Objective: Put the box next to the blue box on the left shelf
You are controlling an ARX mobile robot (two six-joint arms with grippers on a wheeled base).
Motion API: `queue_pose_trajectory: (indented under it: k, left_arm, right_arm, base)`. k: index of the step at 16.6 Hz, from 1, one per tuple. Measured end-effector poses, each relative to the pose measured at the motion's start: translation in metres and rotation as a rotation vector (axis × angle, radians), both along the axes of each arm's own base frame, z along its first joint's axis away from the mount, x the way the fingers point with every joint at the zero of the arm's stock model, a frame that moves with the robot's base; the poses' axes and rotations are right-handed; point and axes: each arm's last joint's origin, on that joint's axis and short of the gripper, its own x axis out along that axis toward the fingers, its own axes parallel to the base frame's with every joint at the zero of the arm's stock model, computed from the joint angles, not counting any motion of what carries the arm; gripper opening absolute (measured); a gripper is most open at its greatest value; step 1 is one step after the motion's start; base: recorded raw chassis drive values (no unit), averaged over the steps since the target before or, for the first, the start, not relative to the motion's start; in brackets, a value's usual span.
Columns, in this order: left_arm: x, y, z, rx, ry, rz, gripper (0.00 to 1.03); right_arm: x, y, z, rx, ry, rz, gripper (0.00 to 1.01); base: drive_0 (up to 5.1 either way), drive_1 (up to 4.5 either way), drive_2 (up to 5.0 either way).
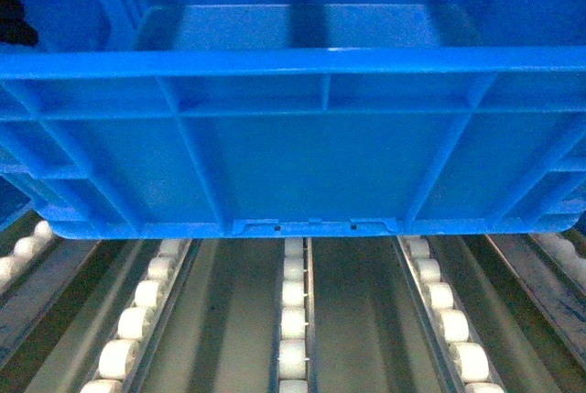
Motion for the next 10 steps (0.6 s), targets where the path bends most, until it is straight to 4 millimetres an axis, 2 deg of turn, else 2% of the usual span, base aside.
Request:
queue_pose_trajectory:
  k: [2, 4, 7, 10]
  left_arm:
    - [-0.002, -0.009, -0.004, 0.094, -0.091, 0.091, 0.15]
    - [-0.004, -0.010, -0.004, 0.124, -0.078, 0.113, 0.13]
    - [-0.008, -0.007, -0.020, 0.189, 0.091, 0.093, 0.13]
    - [-0.006, -0.008, -0.037, 0.199, 0.181, 0.068, 0.13]
  right_arm:
    - [0.001, 0.003, 0.002, -0.023, -0.065, -0.023, 0.19]
    - [-0.003, 0.008, -0.001, -0.039, -0.028, -0.022, 0.19]
    - [-0.010, 0.011, -0.024, 0.004, 0.193, 0.051, 0.19]
    - [-0.009, 0.012, -0.045, 0.018, 0.300, 0.047, 0.19]
  base:
    - [0.0, 0.00, 0.0]
    - [0.0, 0.00, 0.0]
    - [0.0, 0.00, 0.0]
    - [0.0, 0.00, 0.0]
